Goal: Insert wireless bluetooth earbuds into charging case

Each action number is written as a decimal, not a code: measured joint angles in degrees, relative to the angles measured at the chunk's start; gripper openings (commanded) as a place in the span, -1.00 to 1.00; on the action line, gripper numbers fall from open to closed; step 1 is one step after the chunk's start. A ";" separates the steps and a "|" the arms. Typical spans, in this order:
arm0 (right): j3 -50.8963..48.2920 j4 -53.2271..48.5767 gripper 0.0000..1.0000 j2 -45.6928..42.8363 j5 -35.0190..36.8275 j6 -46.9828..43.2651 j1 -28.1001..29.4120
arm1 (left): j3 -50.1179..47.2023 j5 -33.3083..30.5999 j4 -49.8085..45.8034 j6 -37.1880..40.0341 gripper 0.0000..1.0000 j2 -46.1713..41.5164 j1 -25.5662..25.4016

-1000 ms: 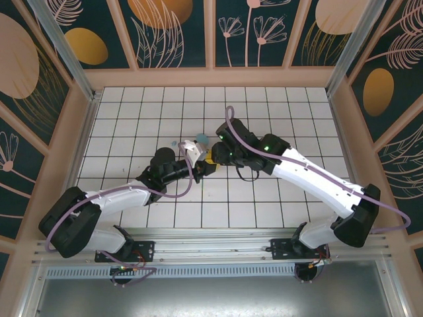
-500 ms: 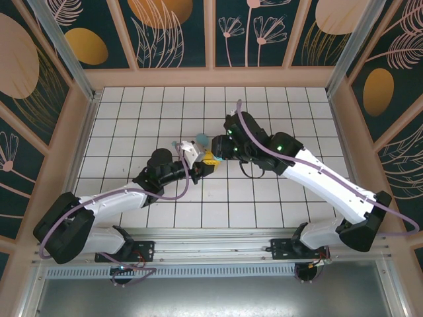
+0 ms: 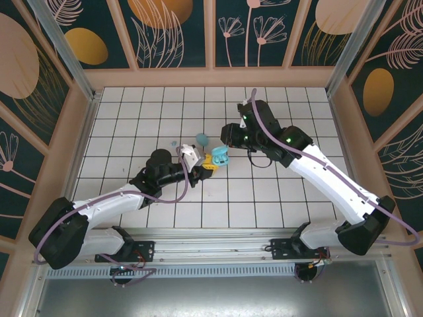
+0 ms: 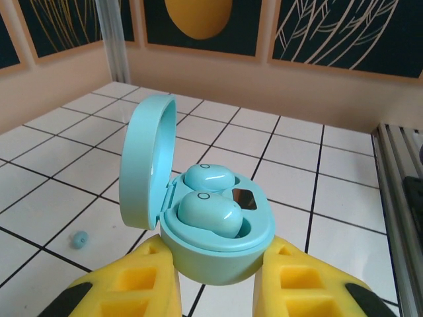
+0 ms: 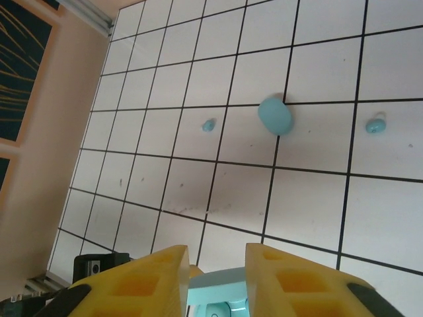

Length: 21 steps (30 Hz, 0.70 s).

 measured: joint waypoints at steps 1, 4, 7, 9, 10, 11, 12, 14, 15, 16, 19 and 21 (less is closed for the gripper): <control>-0.31 0.20 -0.52 0.02 -0.61 -0.15 -0.07 | 0.00 0.07 -0.50 0.35 -0.89 -0.15 0.00; -1.25 0.92 -0.68 0.02 -2.38 -0.70 -0.28 | 0.13 0.20 -1.66 1.27 -0.90 -0.90 0.00; -2.67 1.62 -0.78 0.02 -3.93 -1.18 -0.39 | 1.14 0.44 -3.06 2.08 -0.90 -1.07 0.00; -3.78 1.88 -0.78 0.02 -4.81 -1.22 -0.39 | 1.97 0.44 -3.78 2.49 -0.90 -1.11 0.02; -4.59 2.08 -0.79 0.00 -5.40 -1.18 -0.39 | 2.27 0.44 -3.93 2.75 -0.90 -1.18 0.00; -5.27 2.45 -0.79 -0.02 -5.46 -1.18 -0.39 | 2.43 0.44 -4.79 2.86 -0.91 -1.42 0.02; -5.88 2.82 -0.79 -0.13 -5.86 -1.14 -0.55 | 2.40 0.42 -5.44 2.99 -0.90 -1.49 0.02; -7.08 3.13 -0.79 -0.57 -6.36 -1.01 -0.74 | 2.43 0.44 -6.36 3.41 -0.91 -1.49 0.00; -7.58 3.10 -0.79 -0.92 -6.69 -0.96 -0.74 | 2.43 0.42 -6.86 3.63 -0.91 -1.49 0.00; -8.15 3.08 -0.79 -1.55 -7.04 -0.85 -0.74 | 2.43 0.42 -7.13 3.72 -0.91 -1.49 0.02; -9.53 2.99 -0.79 -3.76 -8.11 -0.11 -0.74 | 2.69 0.37 -7.08 3.85 -0.90 -1.53 0.00; -10.38 2.93 -0.78 -5.33 -9.01 0.33 -0.74 | 2.80 0.35 -6.88 3.85 -0.90 -1.70 0.00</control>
